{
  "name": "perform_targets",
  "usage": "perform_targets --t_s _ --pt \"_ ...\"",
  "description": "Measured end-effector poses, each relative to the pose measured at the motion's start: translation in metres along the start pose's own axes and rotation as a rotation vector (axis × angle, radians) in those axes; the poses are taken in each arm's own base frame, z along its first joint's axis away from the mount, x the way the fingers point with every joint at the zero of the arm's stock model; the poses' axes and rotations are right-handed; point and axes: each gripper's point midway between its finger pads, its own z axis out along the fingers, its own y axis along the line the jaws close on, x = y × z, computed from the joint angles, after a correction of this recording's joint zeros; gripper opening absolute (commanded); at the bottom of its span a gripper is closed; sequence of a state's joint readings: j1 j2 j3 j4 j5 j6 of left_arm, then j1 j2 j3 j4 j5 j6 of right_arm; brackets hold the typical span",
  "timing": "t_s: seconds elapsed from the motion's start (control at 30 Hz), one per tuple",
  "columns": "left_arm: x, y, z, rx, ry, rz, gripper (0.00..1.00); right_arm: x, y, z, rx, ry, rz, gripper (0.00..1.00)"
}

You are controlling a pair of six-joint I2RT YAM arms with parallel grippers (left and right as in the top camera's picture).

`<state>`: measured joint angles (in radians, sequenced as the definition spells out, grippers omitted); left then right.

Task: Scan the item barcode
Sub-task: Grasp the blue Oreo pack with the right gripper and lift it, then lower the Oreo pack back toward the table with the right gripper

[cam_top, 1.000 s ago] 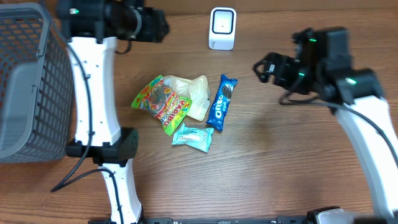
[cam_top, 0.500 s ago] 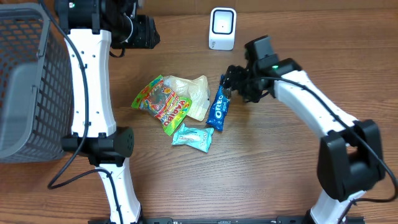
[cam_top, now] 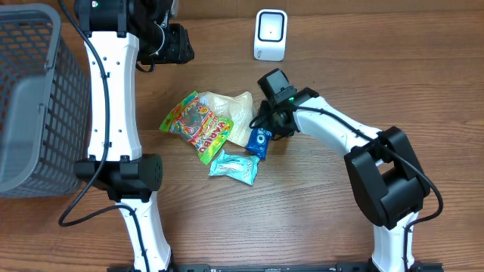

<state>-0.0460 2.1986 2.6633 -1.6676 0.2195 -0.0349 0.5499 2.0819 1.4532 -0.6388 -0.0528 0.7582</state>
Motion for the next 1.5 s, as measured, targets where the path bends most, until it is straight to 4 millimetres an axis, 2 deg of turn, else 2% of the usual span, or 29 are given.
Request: perform_targets --t_s 0.03,0.07,0.1,0.23,0.47,0.57,0.63,0.67,0.77,0.83,1.0,1.17,1.5 --pt "0.0 0.0 0.0 0.0 0.0 0.0 0.53 0.0 0.0 0.0 0.003 -0.003 -0.001 0.35" --pt "0.0 0.0 0.0 0.0 0.0 0.0 0.53 0.001 0.0 0.0 0.009 -0.006 -0.008 0.23" --pt "0.0 0.0 0.0 0.0 0.0 0.0 0.53 0.002 0.0 0.0 0.011 -0.006 -0.009 0.16" --pt "0.0 0.0 0.0 0.0 0.0 0.0 0.54 0.001 0.0 -0.001 0.008 -0.001 -0.003 0.04" --pt "0.0 0.0 0.0 0.0 0.0 0.0 0.58 0.007 -0.014 -0.011 -0.015 0.111 -0.013 0.04" --pt "0.0 0.0 0.0 0.0 0.0 0.0 0.62 0.005 -0.012 -0.026 -0.139 0.195 -0.031 0.04" --pt "0.0 0.0 0.0 0.0 0.001 -0.001 0.64 -0.002 0.001 -0.056 -0.339 0.254 -0.067 0.04" --pt "0.0 0.0 0.0 0.0 0.001 -0.001 0.66 -0.005 0.01 -0.076 -0.467 0.283 -0.095 0.04" --pt "0.0 0.0 0.0 0.001 0.002 -0.001 0.7 -0.017 0.021 -0.131 -0.739 0.305 -0.133 0.04" --pt "0.0 0.0 0.0 0.002 0.002 -0.001 0.72 -0.022 0.023 -0.158 -0.876 0.32 -0.144 0.04" --pt "0.001 -0.001 0.0 0.005 0.003 -0.004 0.78 -0.023 0.03 -0.2 -1.129 0.373 -0.178 0.04" --pt "0.001 -0.001 0.0 0.005 0.005 -0.012 0.82 -0.018 0.035 -0.219 -1.236 0.431 -0.178 0.04" --pt "0.001 -0.001 0.0 0.008 0.005 -0.012 0.84 -0.014 0.034 -0.224 -1.253 0.468 -0.149 0.04"
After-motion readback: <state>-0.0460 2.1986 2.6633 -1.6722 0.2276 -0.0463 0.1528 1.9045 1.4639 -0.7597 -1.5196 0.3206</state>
